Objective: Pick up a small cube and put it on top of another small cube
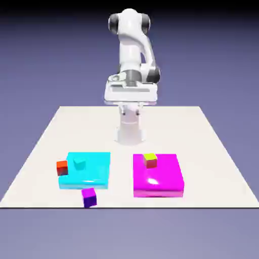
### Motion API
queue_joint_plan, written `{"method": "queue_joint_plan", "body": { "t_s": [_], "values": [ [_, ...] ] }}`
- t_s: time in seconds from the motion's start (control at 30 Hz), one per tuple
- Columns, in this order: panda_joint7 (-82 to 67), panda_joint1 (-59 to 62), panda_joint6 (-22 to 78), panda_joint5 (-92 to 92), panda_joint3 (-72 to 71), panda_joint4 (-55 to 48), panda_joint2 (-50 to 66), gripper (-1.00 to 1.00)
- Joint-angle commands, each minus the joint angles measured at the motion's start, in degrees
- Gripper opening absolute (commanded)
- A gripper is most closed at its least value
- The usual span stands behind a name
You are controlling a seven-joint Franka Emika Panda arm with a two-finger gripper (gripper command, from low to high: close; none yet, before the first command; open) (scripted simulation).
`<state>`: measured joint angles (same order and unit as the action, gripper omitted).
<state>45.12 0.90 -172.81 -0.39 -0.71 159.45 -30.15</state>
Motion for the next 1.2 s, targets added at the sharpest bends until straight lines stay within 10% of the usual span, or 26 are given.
{"method": "queue_joint_plan", "body": {
  "t_s": [0.0,0.83,1.03,1.07,1.17],
  "values": [
    [2.2,1.3,1.0,-0.3,-0.6,-1.3,2.1,0.0],
    [57.0,33.9,25.6,-8.4,-15.1,-33.2,53.5,0.0],
    [59.3,30.9,18.0,-11.8,-11.5,-35.0,62.9,0.0],
    [59.3,30.9,18.0,-11.8,-11.5,-35.0,62.9,-1.0],
    [58.3,32.2,21.3,-10.3,-13.1,-34.2,58.8,-1.0]
  ]
}}
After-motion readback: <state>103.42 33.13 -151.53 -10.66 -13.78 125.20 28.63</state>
